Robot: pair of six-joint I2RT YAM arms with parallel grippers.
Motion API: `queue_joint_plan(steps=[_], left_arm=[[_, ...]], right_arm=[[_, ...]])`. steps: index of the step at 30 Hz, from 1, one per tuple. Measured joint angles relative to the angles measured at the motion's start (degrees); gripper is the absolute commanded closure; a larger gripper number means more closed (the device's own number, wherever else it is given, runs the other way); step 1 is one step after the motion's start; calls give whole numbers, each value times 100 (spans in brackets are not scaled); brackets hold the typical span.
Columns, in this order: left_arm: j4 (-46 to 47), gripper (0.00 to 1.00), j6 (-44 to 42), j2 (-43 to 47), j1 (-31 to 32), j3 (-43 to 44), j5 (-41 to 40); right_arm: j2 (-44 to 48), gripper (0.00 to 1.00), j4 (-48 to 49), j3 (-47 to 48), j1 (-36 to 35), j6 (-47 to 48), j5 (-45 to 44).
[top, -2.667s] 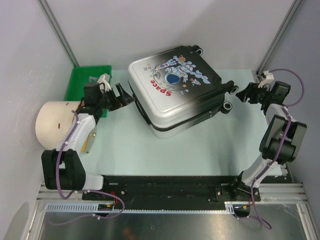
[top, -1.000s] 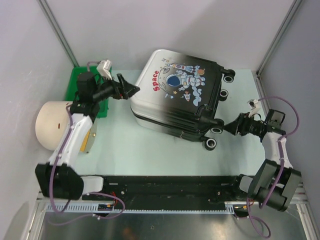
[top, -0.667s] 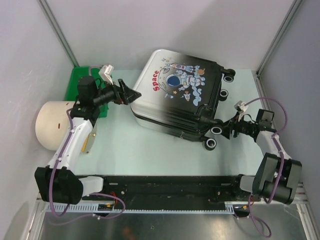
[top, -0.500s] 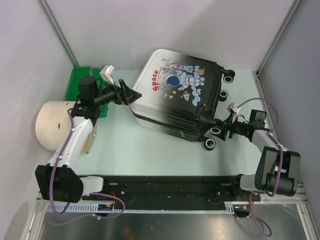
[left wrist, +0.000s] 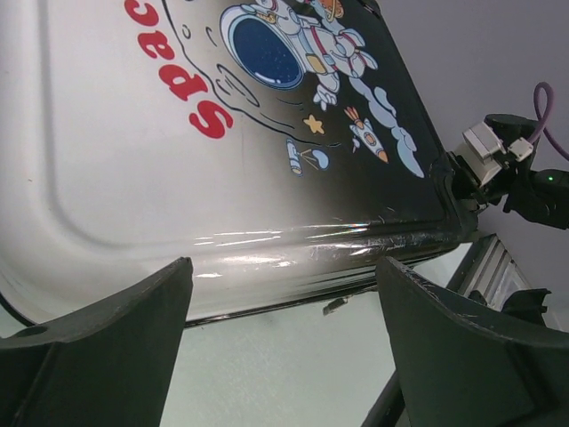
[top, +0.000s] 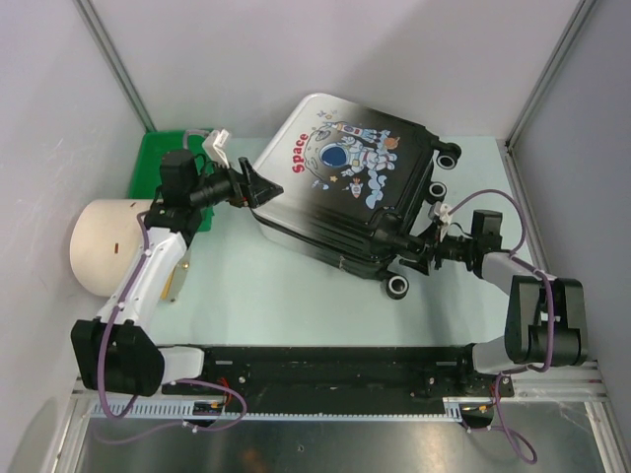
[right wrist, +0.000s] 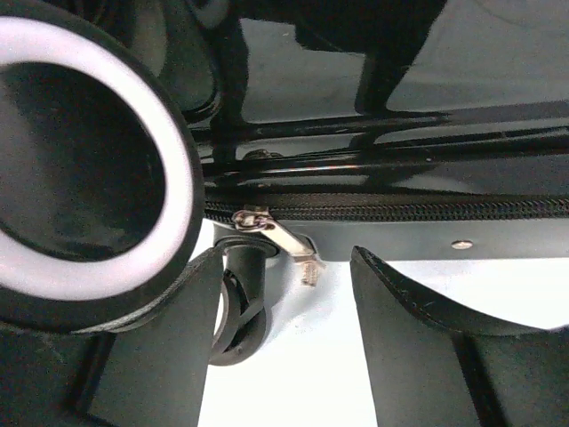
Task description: Open, take out, and arrange the luggage
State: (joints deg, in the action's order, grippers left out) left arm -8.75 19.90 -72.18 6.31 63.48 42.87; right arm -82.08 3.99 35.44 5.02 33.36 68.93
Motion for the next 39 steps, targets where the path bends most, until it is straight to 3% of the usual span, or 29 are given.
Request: queue_joint_plan(steps=[17, 24, 28, 39], left_arm=[[0, 12, -4, -179, 0, 0, -15], [0, 12, -98, -181, 0, -22, -24], [0, 13, -151, -181, 0, -94, -24], [0, 13, -199, -181, -9, -179, -22]], right_arm=[[-286, 43, 68, 0, -236, 243, 103], [-282, 39, 72, 11, -249, 133, 96], [-278, 43, 0, 59, -258, 131, 81], [-63, 42, 212, 199, -540, -625, -243]])
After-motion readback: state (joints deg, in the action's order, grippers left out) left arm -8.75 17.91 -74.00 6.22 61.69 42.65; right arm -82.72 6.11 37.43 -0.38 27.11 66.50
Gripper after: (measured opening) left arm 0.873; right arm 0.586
